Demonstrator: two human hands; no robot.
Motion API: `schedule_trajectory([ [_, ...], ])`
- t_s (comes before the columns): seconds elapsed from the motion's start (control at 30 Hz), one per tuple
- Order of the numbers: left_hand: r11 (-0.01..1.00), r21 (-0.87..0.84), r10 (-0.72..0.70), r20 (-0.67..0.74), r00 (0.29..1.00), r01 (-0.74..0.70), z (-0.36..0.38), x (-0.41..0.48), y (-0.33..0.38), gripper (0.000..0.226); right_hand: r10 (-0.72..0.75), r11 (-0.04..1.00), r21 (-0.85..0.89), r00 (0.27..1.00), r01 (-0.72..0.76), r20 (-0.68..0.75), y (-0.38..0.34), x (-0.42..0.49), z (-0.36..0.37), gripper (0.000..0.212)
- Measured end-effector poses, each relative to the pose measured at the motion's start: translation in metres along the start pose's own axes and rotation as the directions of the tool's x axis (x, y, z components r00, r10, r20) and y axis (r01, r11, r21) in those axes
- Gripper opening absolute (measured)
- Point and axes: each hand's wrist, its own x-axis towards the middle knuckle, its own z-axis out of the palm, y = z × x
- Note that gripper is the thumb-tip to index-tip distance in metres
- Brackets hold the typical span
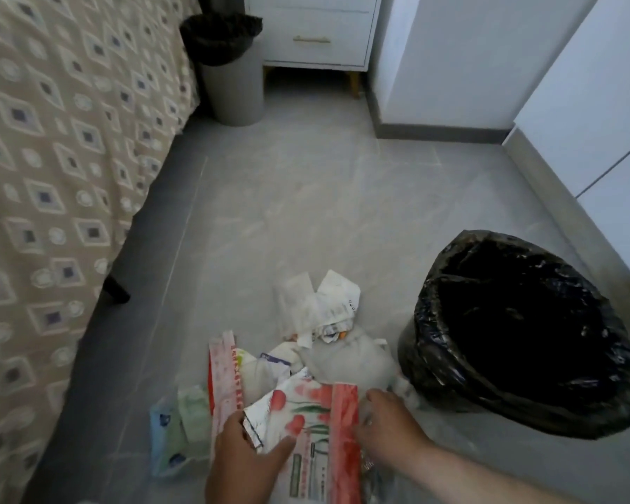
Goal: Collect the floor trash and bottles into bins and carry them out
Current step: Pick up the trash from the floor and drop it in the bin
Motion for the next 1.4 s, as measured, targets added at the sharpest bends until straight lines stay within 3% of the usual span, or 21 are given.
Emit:
schedule_trajectory([
  [0.07, 1.000, -0.027, 0.013, 0.032, 0.999, -0.012, 0.004, 0.005, -0.002, 0.070, -0.090, 0.996, 0.004, 0.995, 0.090, 0.035, -0.009, -0.004, -0.004, 0.025],
  [0.17, 0.996, -0.088, 0.011, 0.039, 0.999, -0.007, 0.002, 0.003, 0.005, 0.060, -0.225, 0.974, 0.004, 0.966, 0.227, 0.126, -0.013, -0.002, -0.014, 0.029],
  [0.2, 0.994, -0.108, 0.010, 0.032, 0.999, -0.006, -0.001, 0.004, 0.007, 0.056, -0.262, 0.958, -0.071, 0.948, 0.278, 0.179, -0.013, -0.001, -0.017, 0.013],
  [0.23, 0.993, -0.121, -0.001, 0.029, 1.000, 0.004, -0.004, 0.005, 0.008, 0.053, -0.268, 0.929, -0.188, 0.928, 0.320, 0.258, -0.009, 0.003, -0.020, 0.021],
  [0.33, 0.994, -0.112, 0.007, 0.010, 1.000, -0.006, -0.016, 0.014, 0.004, 0.042, -0.183, 0.660, -0.576, 0.847, 0.482, 0.499, 0.005, 0.012, -0.036, 0.075],
  [0.4, 0.996, -0.091, -0.003, 0.009, 1.000, 0.004, -0.023, 0.015, 0.004, 0.040, -0.108, 0.507, -0.650, 0.790, 0.566, 0.604, 0.012, 0.009, -0.047, 0.084],
  [0.47, 0.997, -0.080, 0.012, -0.001, 1.000, -0.012, -0.029, 0.014, 0.007, 0.040, -0.081, 0.419, -0.692, 0.783, 0.588, 0.616, 0.024, 0.002, -0.049, 0.074],
  [0.6, 0.997, -0.056, 0.056, -0.033, 0.998, -0.058, -0.038, 0.012, 0.018, 0.040, -0.210, 0.458, -0.696, 0.828, 0.553, 0.520, 0.038, -0.009, -0.049, 0.030],
  [0.73, 0.993, -0.093, 0.070, -0.073, 0.995, -0.077, -0.051, 0.003, 0.034, 0.034, -0.331, 0.619, -0.607, 0.866, 0.499, 0.374, 0.021, -0.019, -0.071, 0.024],
  [0.87, 0.972, -0.207, 0.083, -0.131, 0.988, -0.109, -0.069, -0.006, 0.064, 0.029, -0.486, 0.708, -0.448, 0.837, 0.546, 0.251, -0.008, -0.033, -0.093, 0.014],
  [0.97, 0.941, -0.300, 0.108, -0.168, 0.980, -0.155, -0.084, -0.016, 0.095, 0.009, -0.525, 0.784, -0.321, 0.844, 0.531, 0.114, -0.031, -0.047, -0.122, 0.018],
  [1.1, 0.860, -0.482, 0.088, -0.182, 0.979, -0.167, -0.095, -0.016, 0.125, 0.011, -0.500, 0.865, -0.092, 0.861, 0.493, -0.090, -0.044, -0.058, -0.168, 0.028],
  [1.17, 0.818, -0.549, 0.092, -0.166, 0.982, -0.169, -0.099, -0.017, 0.137, 0.023, -0.464, 0.875, 0.055, 0.866, 0.481, -0.188, -0.043, -0.057, -0.183, 0.036],
  [1.3, 0.760, -0.626, 0.112, -0.139, 0.984, -0.175, -0.098, -0.022, 0.162, 0.024, -0.330, 0.855, 0.302, 0.891, 0.422, -0.311, -0.030, -0.055, -0.208, 0.012],
  [1.4, 0.764, -0.617, 0.122, -0.150, 0.981, -0.189, -0.088, -0.027, 0.179, 0.023, -0.236, 0.784, 0.468, 0.893, 0.408, -0.383, -0.012, -0.057, -0.236, 0.008],
])
